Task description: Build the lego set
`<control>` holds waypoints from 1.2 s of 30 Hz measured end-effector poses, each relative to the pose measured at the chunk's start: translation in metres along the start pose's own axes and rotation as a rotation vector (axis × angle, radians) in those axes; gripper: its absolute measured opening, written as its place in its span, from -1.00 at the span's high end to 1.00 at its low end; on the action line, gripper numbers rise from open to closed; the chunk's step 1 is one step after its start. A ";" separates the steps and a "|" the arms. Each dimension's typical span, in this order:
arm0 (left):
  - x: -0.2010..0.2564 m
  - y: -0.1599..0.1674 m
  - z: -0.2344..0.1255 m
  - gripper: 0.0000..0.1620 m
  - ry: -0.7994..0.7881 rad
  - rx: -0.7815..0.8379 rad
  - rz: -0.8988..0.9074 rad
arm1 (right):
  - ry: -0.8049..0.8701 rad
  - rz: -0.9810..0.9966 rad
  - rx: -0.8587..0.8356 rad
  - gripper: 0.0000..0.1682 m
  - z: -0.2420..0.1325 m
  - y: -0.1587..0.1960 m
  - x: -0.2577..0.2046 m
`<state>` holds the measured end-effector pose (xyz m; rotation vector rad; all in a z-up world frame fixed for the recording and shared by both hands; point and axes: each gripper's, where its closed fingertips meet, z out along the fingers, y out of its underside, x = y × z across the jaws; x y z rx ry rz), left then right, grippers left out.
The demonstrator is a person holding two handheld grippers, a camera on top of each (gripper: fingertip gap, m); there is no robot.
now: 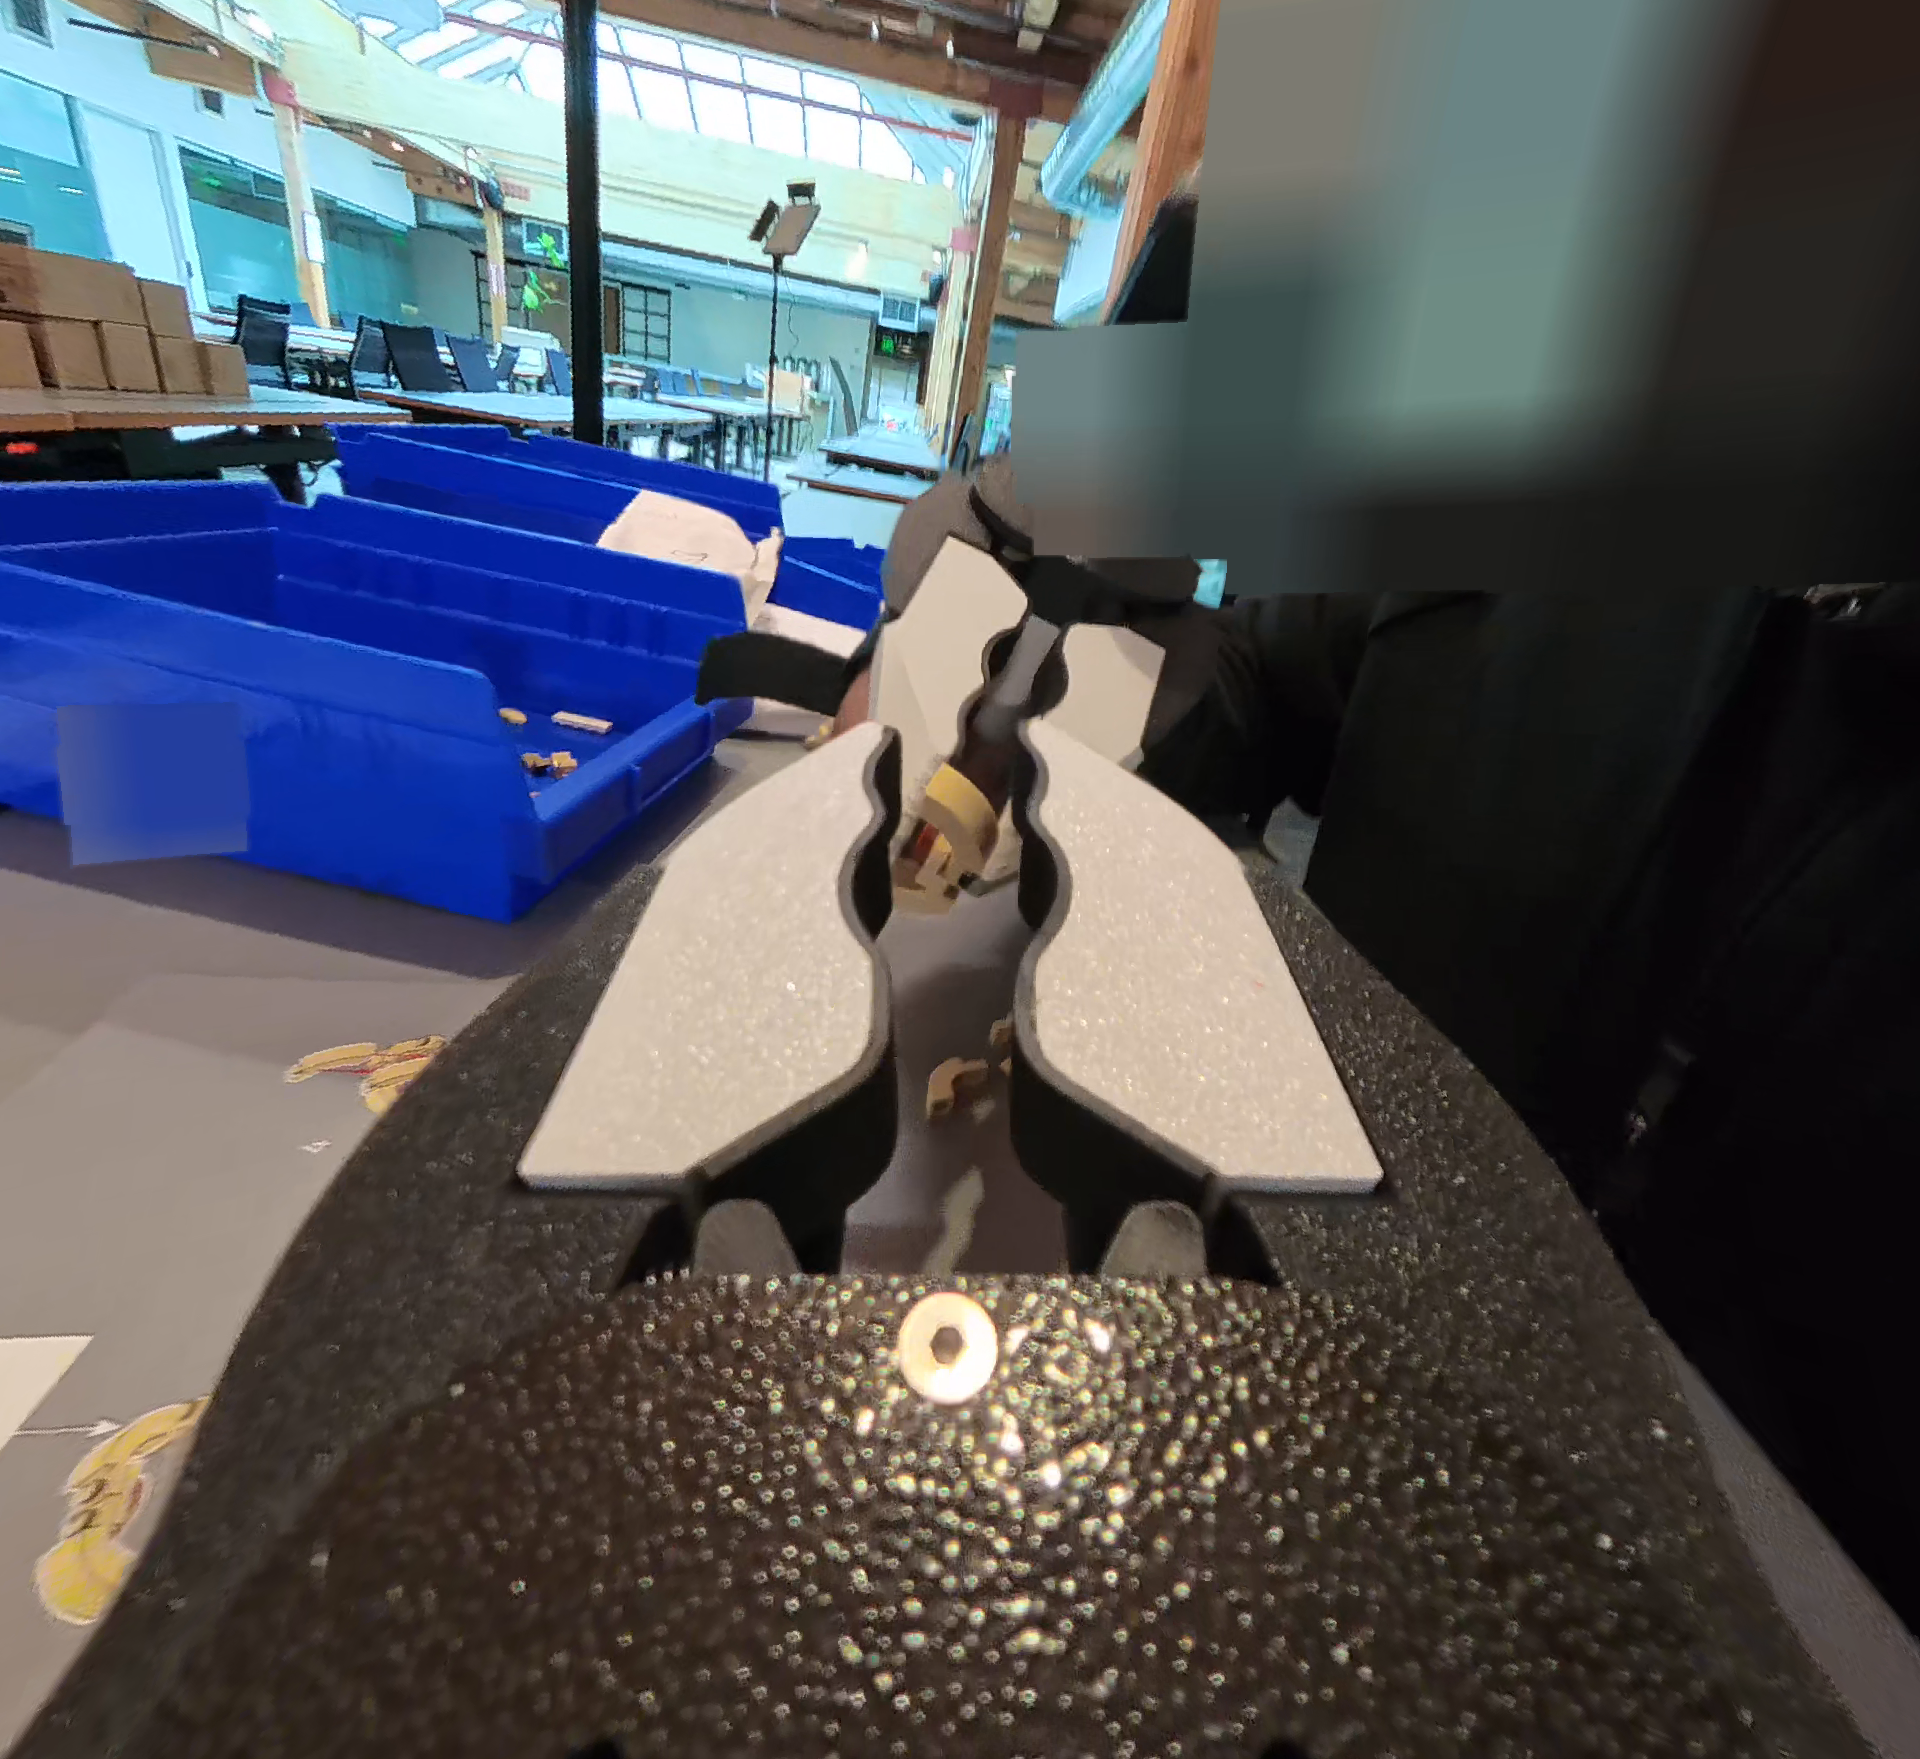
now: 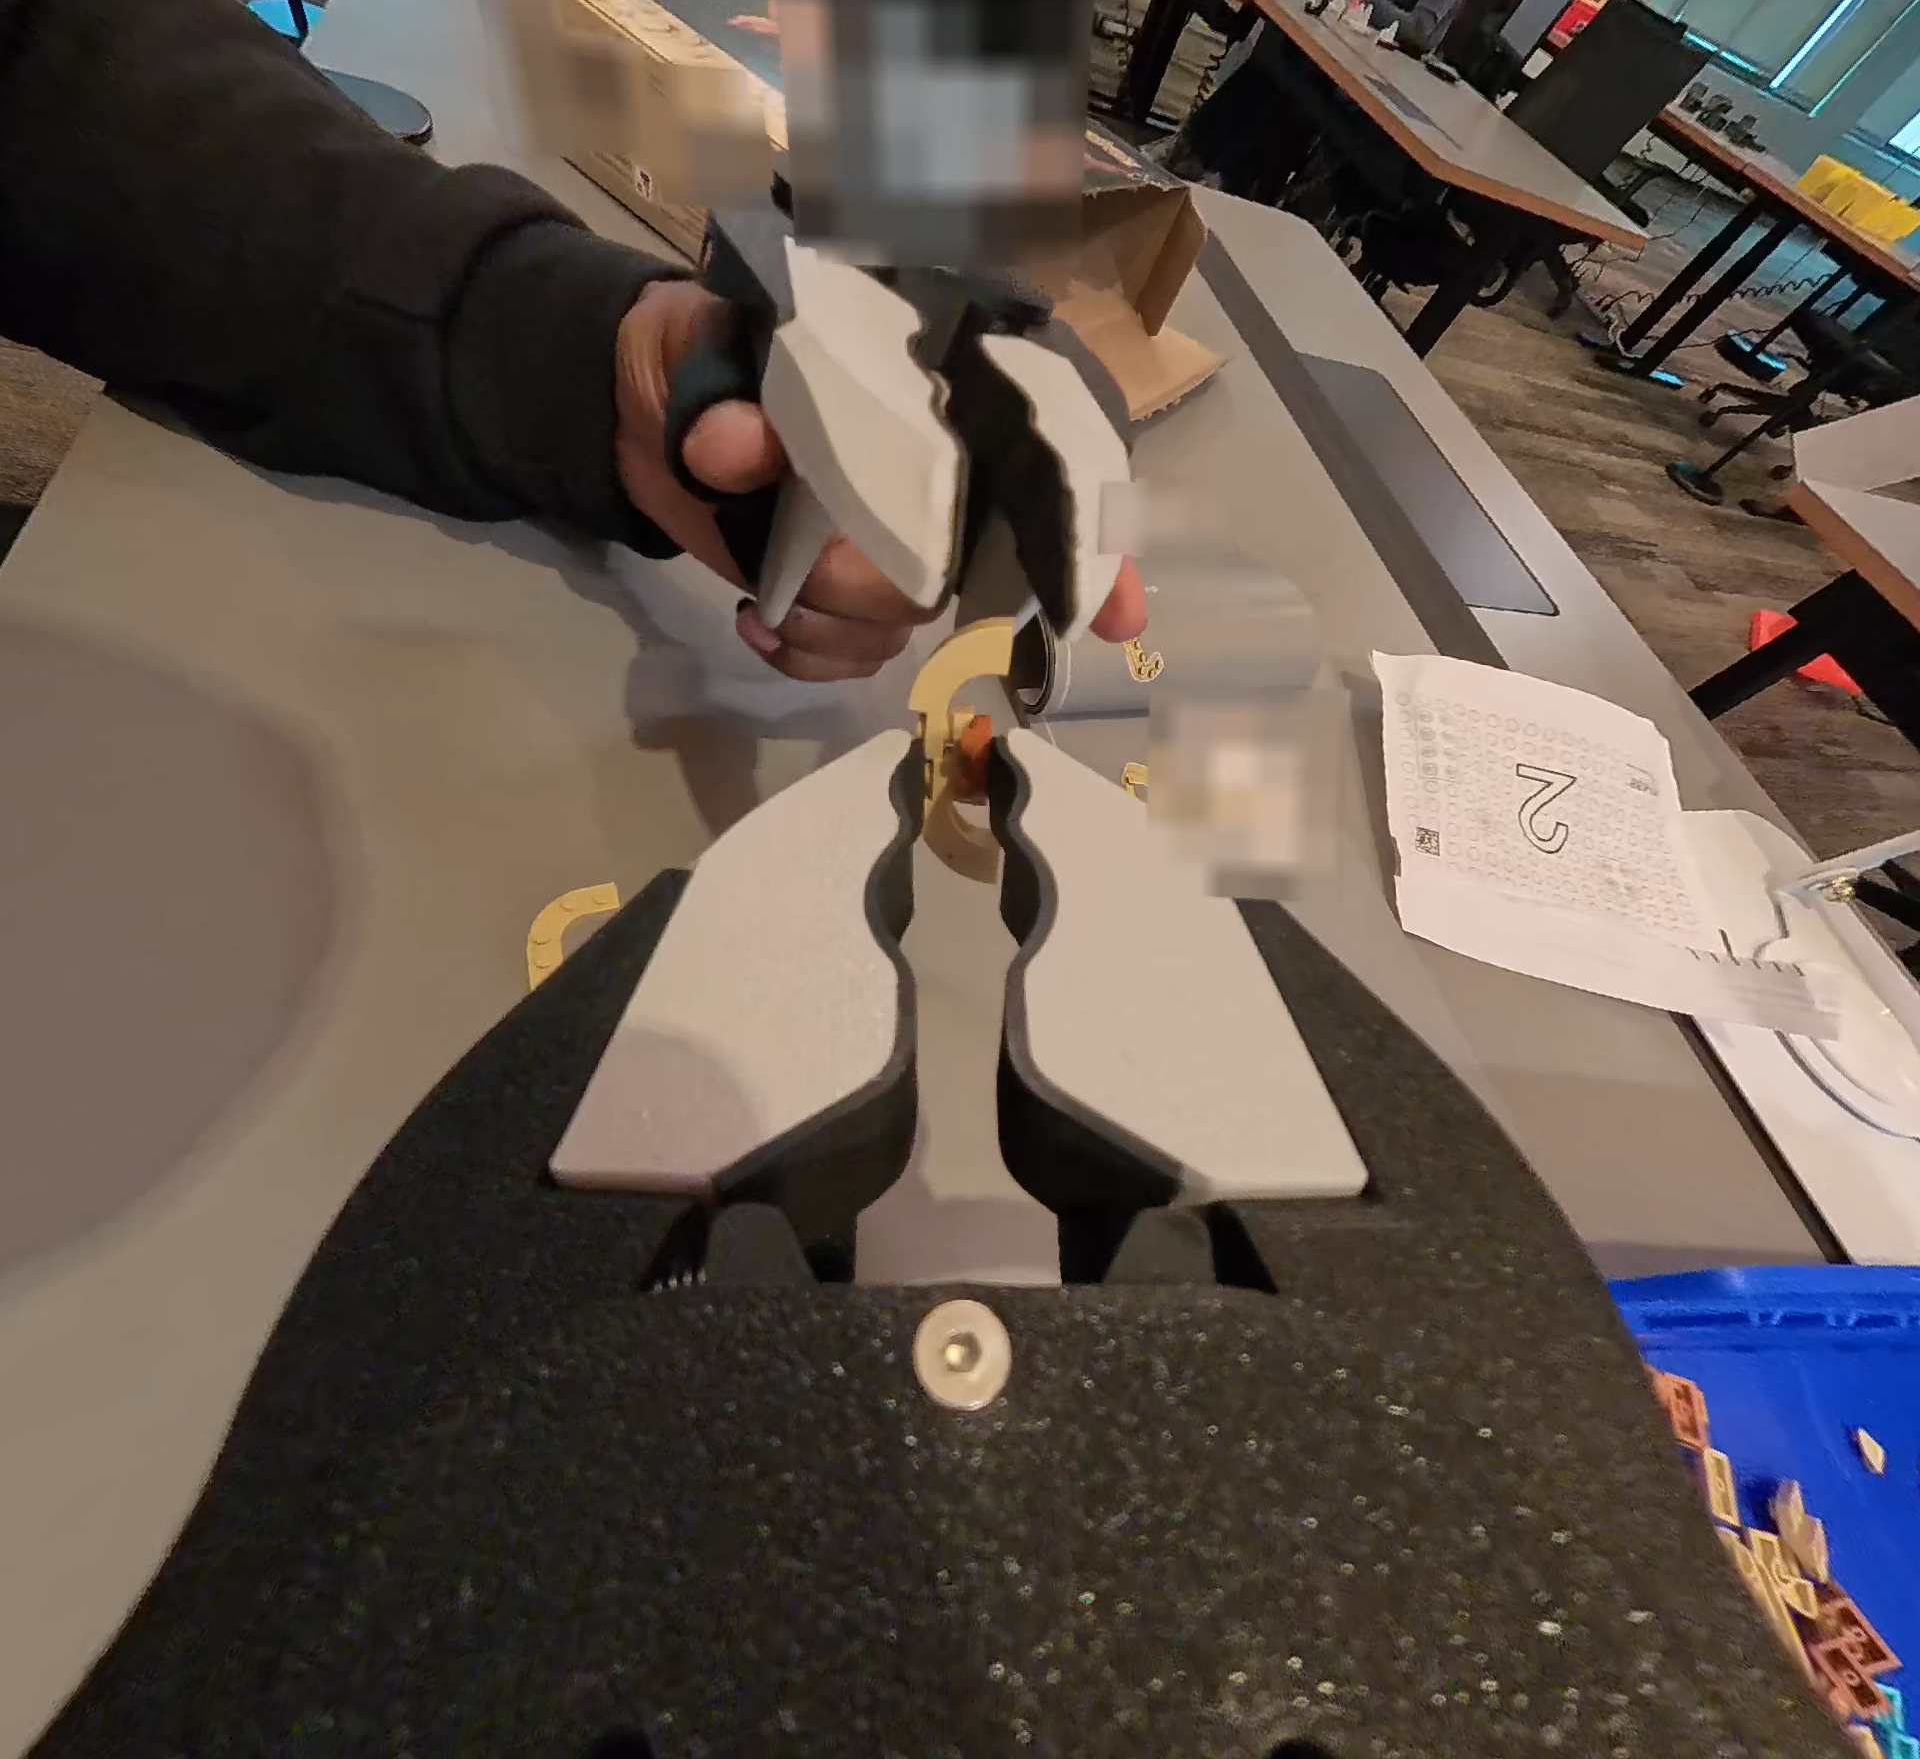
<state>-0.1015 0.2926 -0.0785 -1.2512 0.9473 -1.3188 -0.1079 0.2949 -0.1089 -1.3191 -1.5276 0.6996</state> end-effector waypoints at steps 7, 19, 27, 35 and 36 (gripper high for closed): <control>0.008 0.010 0.001 0.75 -0.006 -0.147 0.171 | 0.002 -0.043 -0.028 0.87 0.002 0.003 -0.003; 0.007 0.026 0.000 0.78 -0.060 -0.326 0.409 | -0.008 -0.095 -0.042 0.87 0.003 0.001 -0.010; 0.008 0.020 -0.006 0.75 -0.052 -0.323 0.424 | -0.020 -0.080 -0.039 0.87 0.003 0.002 -0.011; 0.009 0.023 -0.005 0.83 -0.041 -0.331 0.438 | -0.027 -0.071 -0.046 0.87 0.005 0.004 -0.012; 0.008 0.023 -0.004 0.83 -0.051 -0.328 0.455 | -0.021 -0.067 -0.048 0.87 0.004 0.004 -0.011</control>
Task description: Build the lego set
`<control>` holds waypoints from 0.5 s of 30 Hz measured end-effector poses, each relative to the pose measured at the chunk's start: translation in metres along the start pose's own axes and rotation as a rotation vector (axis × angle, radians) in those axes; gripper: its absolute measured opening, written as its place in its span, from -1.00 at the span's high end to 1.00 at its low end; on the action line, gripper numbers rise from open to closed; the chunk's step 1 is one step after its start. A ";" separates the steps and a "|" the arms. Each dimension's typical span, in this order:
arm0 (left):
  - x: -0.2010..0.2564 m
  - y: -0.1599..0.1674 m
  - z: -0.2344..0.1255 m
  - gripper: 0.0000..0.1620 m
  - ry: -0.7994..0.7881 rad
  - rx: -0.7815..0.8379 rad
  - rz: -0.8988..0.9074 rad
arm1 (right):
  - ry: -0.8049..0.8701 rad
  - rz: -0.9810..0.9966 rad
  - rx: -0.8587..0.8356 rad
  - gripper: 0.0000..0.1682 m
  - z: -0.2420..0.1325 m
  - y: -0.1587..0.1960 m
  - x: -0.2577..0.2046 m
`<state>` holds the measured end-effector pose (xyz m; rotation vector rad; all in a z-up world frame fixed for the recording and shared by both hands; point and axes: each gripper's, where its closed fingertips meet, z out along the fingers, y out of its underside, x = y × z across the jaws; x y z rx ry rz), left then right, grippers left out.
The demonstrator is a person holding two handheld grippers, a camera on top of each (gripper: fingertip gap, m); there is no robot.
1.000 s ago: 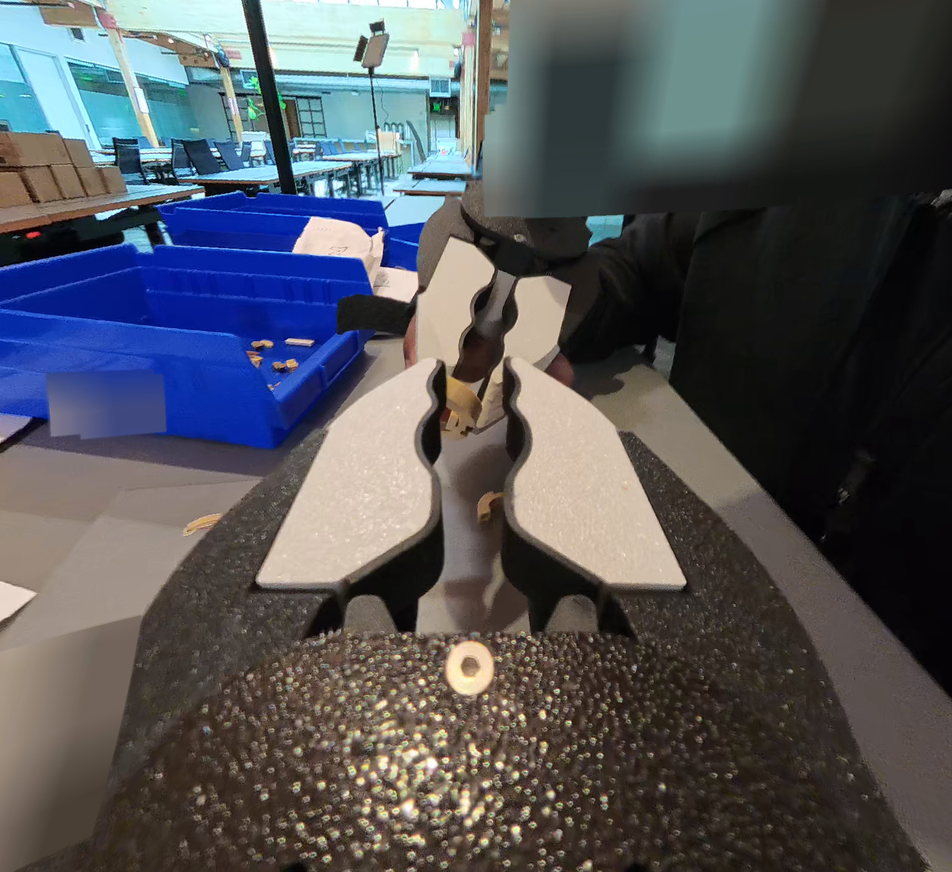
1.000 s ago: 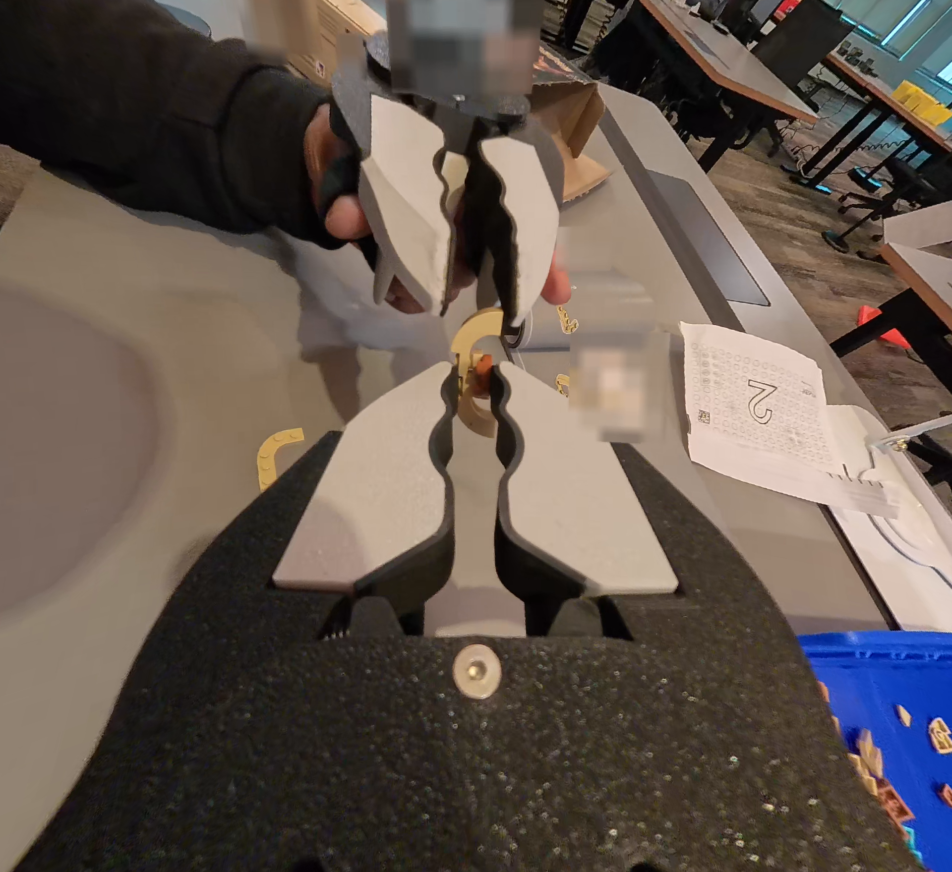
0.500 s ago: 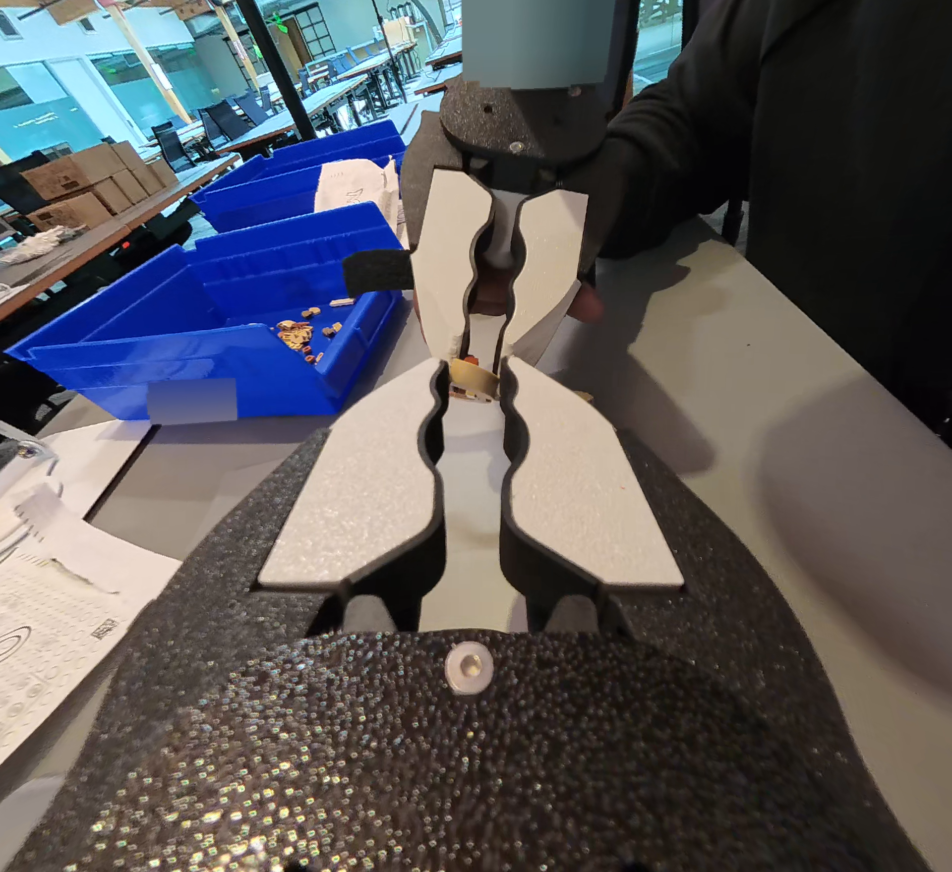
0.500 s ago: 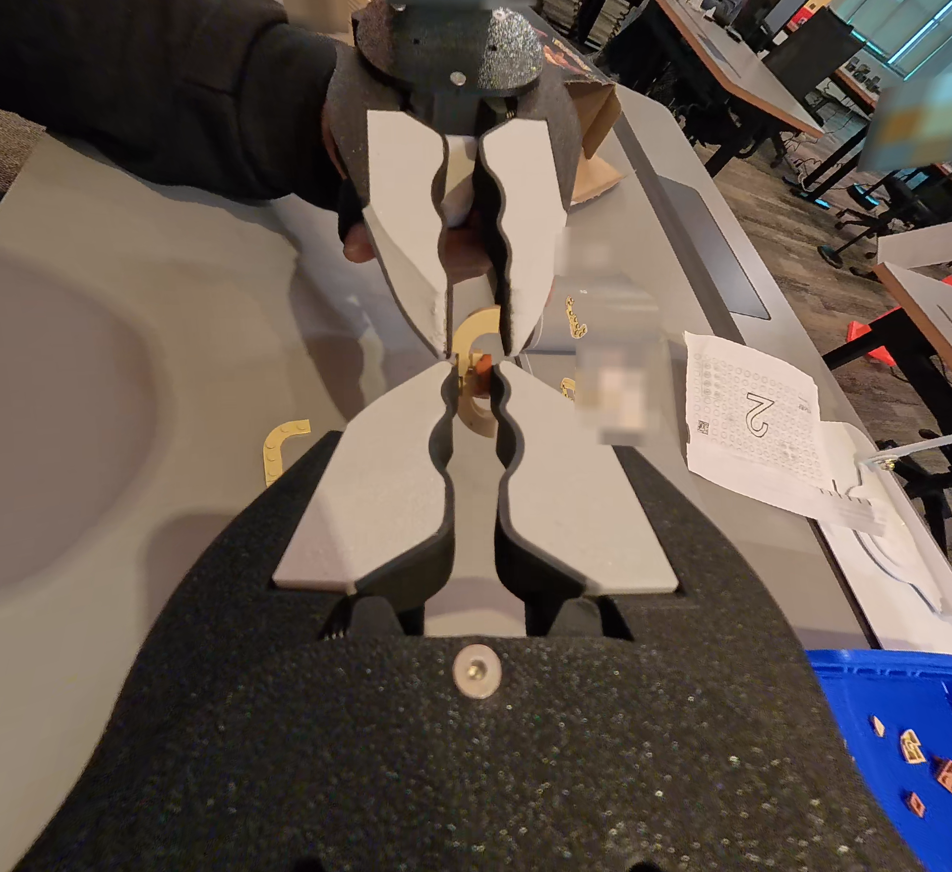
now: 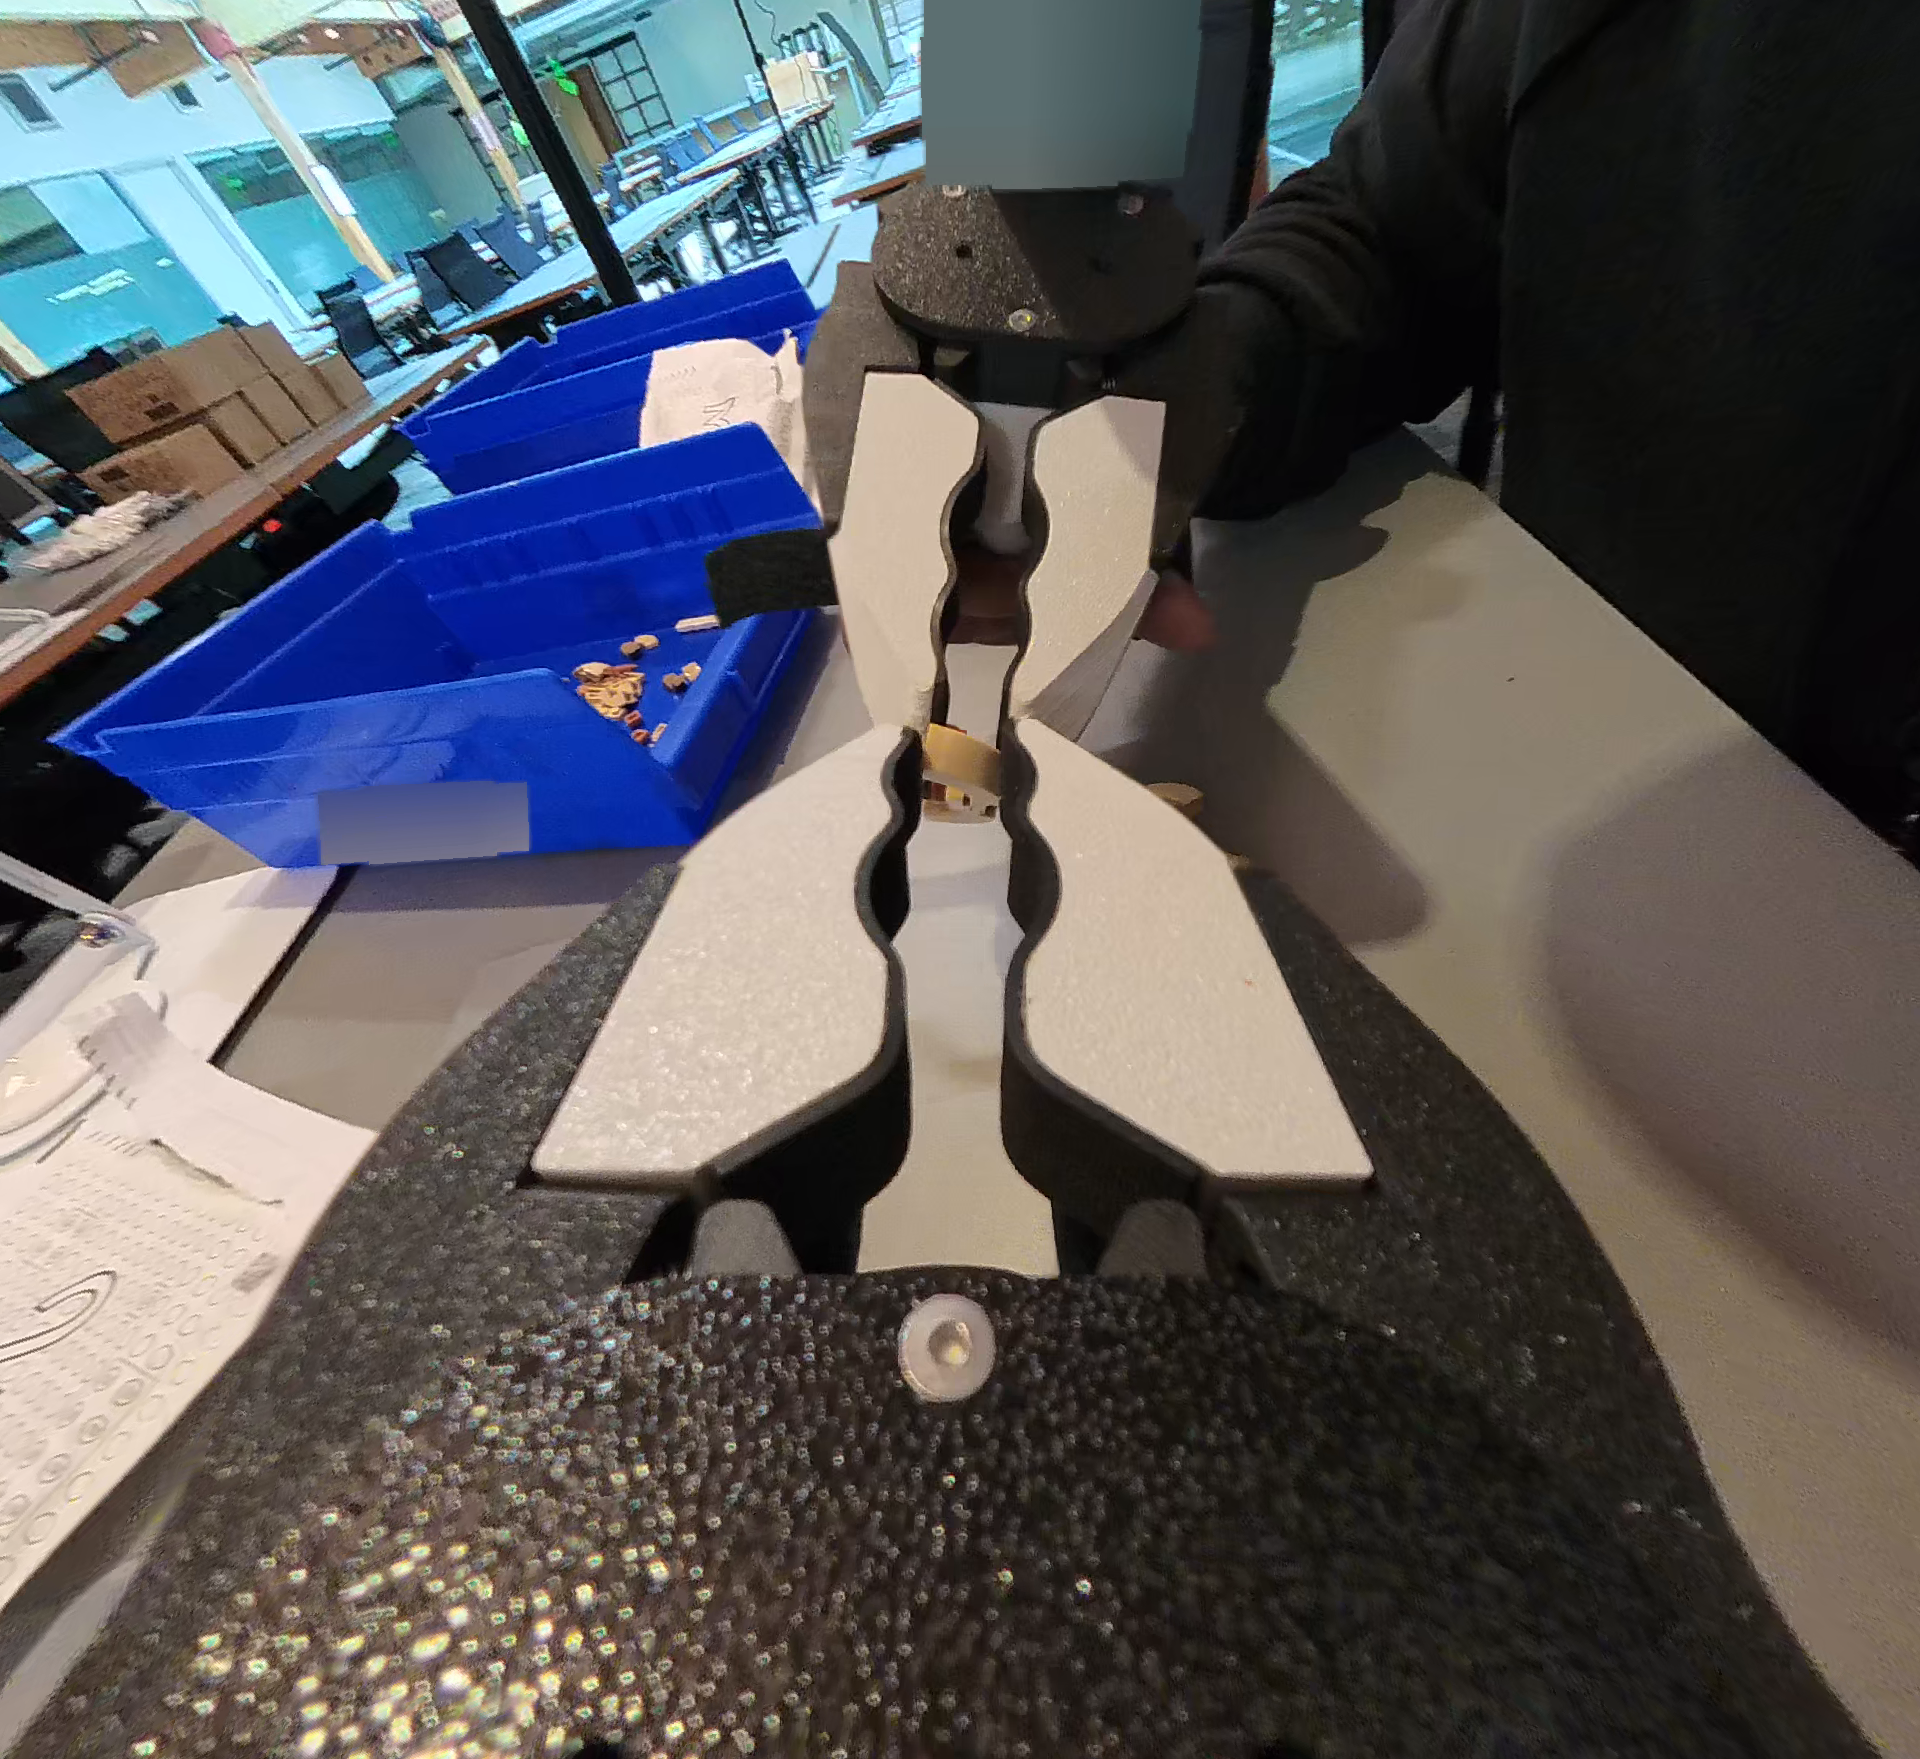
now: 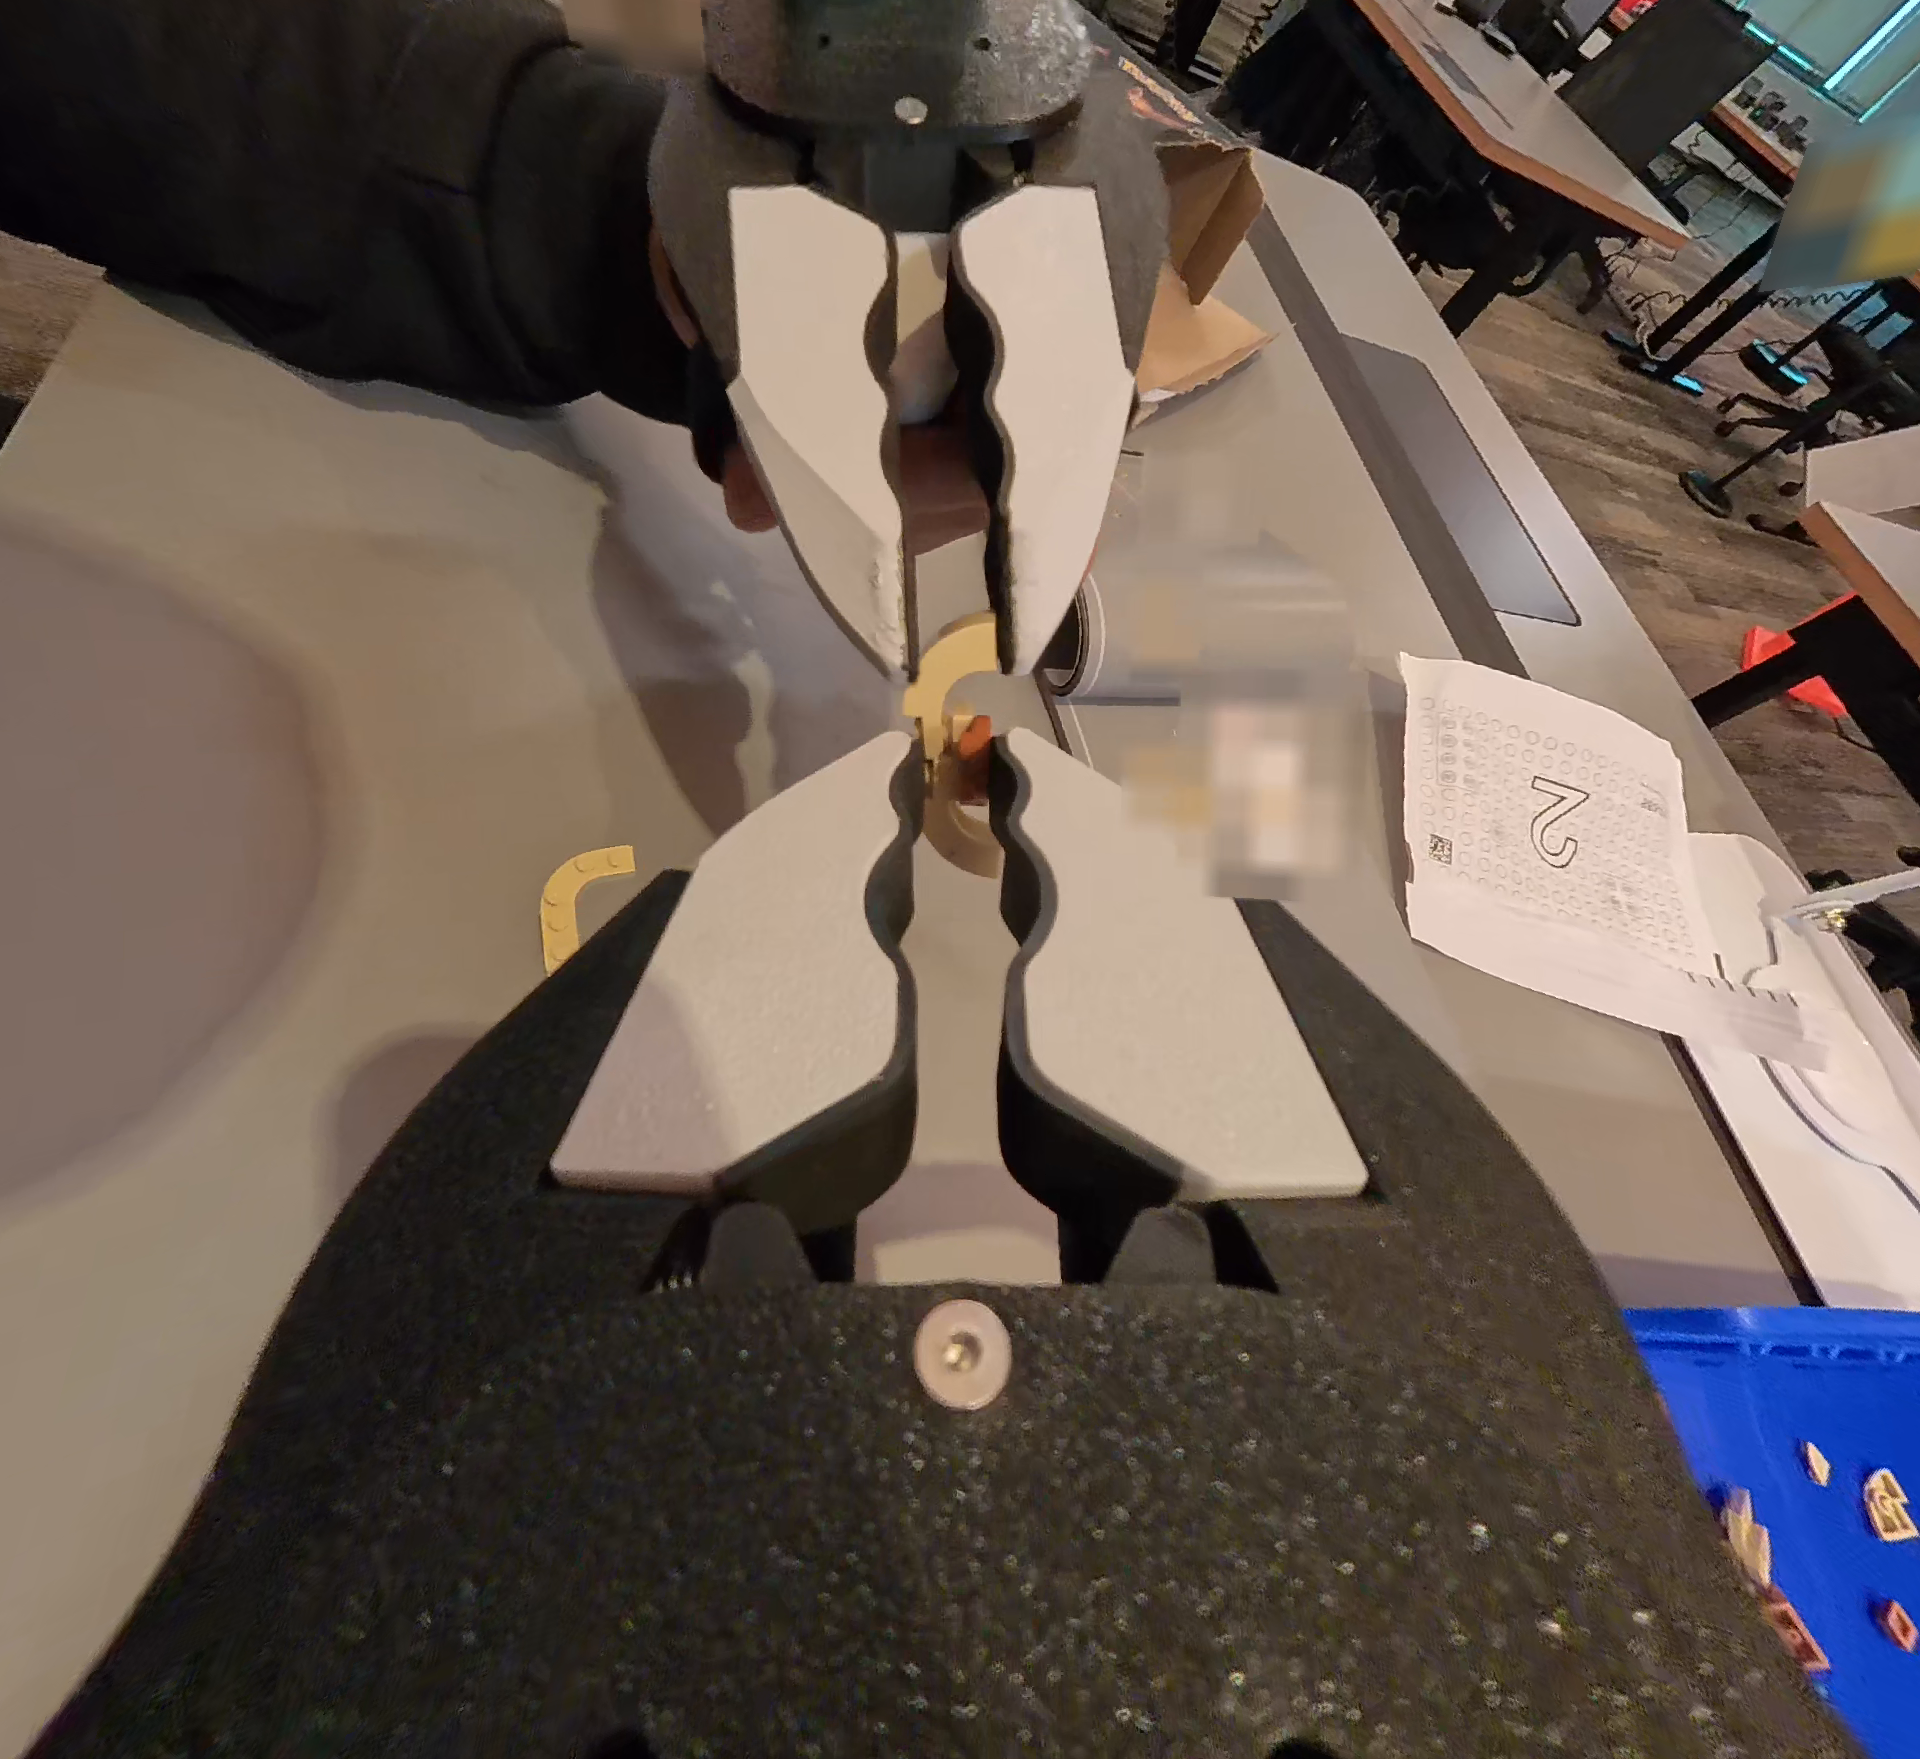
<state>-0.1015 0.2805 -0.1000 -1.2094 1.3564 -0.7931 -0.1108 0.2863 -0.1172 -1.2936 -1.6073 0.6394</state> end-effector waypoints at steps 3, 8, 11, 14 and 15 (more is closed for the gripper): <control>-0.002 -0.002 0.003 0.85 -0.055 0.000 0.066 | 0.012 0.020 -0.015 0.87 0.000 0.003 0.003; -0.001 -0.005 0.005 0.87 -0.071 0.018 0.082 | 0.036 -0.017 -0.023 0.87 0.000 0.001 0.002; 0.000 -0.007 0.004 0.88 -0.041 0.074 0.030 | 0.029 -0.011 -0.009 0.87 0.000 -0.001 0.001; 0.002 -0.010 0.000 0.88 0.010 0.181 -0.039 | -0.001 0.024 0.027 0.87 0.000 -0.004 -0.002; 0.003 -0.012 -0.002 0.88 0.026 0.224 -0.058 | -0.010 0.034 0.044 0.87 -0.001 -0.006 -0.002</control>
